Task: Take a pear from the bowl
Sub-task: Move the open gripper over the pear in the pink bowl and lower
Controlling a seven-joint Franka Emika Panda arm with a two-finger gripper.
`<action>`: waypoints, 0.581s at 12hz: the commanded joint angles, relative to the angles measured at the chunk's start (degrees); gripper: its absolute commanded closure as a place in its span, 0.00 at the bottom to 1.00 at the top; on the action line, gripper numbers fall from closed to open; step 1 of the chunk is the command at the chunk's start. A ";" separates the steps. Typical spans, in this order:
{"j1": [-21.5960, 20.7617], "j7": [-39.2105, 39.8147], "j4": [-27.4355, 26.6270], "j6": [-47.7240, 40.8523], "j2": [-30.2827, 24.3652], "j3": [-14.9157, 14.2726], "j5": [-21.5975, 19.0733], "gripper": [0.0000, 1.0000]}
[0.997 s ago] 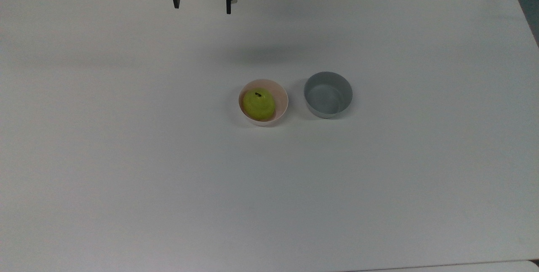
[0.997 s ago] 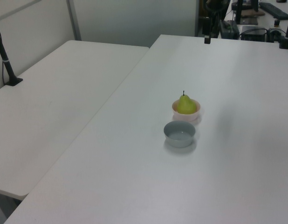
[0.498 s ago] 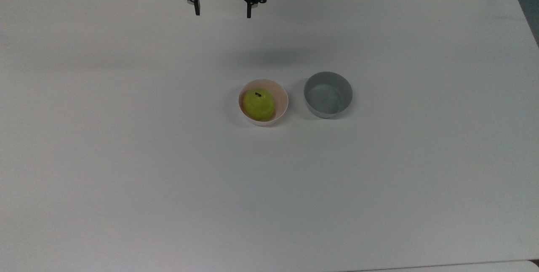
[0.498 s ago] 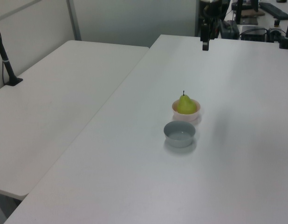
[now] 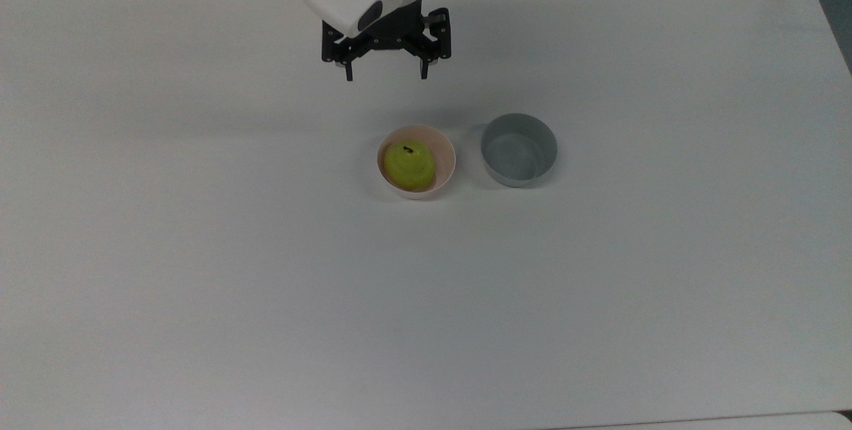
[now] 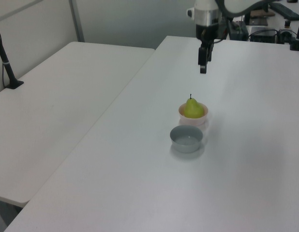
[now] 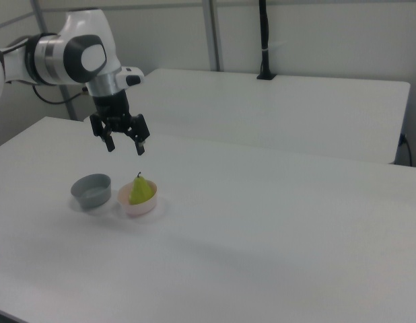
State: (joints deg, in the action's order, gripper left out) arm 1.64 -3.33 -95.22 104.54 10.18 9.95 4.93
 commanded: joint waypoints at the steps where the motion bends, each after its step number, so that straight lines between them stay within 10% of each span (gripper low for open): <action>1: -1.90 2.71 -5.05 6.36 0.35 -0.28 -0.09 0.00; 7: -3.40 2.63 -4.80 11.65 8.62 -0.28 3.07 0.00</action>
State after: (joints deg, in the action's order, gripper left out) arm -1.03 -1.88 -99.64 114.01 17.40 10.01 6.80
